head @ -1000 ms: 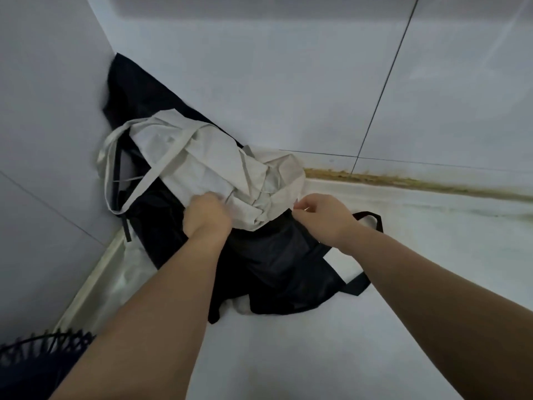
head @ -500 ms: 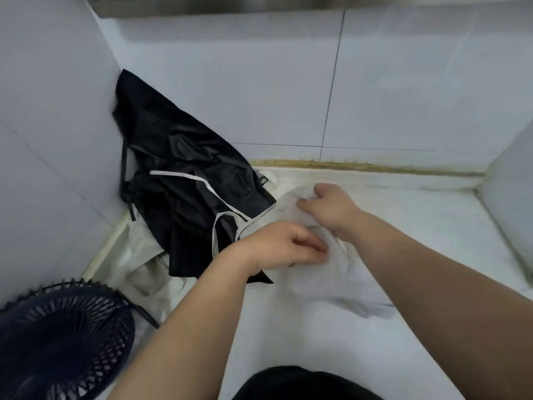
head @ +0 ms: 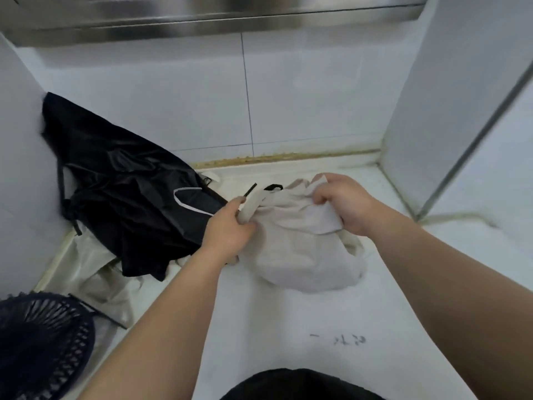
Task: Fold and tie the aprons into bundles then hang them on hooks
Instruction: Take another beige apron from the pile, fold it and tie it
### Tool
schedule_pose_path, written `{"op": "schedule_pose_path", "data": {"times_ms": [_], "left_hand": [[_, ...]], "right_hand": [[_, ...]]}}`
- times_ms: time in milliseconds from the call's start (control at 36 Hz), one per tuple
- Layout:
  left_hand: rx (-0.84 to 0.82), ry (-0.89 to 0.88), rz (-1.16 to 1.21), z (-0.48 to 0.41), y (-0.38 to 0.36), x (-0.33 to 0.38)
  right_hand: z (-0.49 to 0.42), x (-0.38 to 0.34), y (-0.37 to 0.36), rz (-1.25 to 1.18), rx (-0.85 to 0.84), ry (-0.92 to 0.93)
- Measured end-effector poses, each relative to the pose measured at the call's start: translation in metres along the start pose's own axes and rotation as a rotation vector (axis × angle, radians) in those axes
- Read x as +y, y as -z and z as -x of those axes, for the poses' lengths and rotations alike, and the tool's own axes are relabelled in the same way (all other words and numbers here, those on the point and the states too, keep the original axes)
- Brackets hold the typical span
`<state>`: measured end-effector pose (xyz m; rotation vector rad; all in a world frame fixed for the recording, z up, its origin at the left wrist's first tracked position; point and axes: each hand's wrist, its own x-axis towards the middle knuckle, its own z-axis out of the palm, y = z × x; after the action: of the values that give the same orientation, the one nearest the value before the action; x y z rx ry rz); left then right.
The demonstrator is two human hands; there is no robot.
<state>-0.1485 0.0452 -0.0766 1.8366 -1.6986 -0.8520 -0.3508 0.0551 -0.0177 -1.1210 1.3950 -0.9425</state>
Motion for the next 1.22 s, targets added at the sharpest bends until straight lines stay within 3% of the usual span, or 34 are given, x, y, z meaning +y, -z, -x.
{"op": "schedule_pose_path", "data": {"times_ms": [167,361,583,667,750,889,972,1083,1222], "left_hand": [[0.022,-0.044,0.245,0.035,-0.028,0.011],[-0.075,-0.127,0.362,0.089,-0.041,0.046],[-0.224,-0.05,0.283,0.193,-0.093,0.087],[-0.274,-0.05,0.33,0.242,-0.119,0.108],[-0.315,-0.014,0.382,0.278,-0.141,0.119],[-0.238,0.214,0.708,0.323,-0.155,0.13],[-0.145,0.169,0.484,0.34,-0.157,0.127],[-0.319,0.088,0.231,0.36,-0.168,0.116],[-0.595,0.066,0.173,0.385,-0.182,0.109]], "right_hand": [[0.03,0.028,0.03,0.473,0.064,-0.03],[0.076,0.043,0.055,0.53,-0.079,-0.019],[0.173,0.053,0.118,0.336,-0.292,-0.041],[0.208,0.064,0.146,0.517,-0.351,0.016],[0.237,0.08,0.164,0.698,-0.28,0.101],[0.278,0.104,0.186,0.455,-0.155,0.188],[0.295,0.112,0.195,0.367,-0.164,0.187],[0.317,0.115,0.201,0.206,-0.259,0.128],[0.344,0.122,0.201,-0.006,-0.282,0.055]]}}
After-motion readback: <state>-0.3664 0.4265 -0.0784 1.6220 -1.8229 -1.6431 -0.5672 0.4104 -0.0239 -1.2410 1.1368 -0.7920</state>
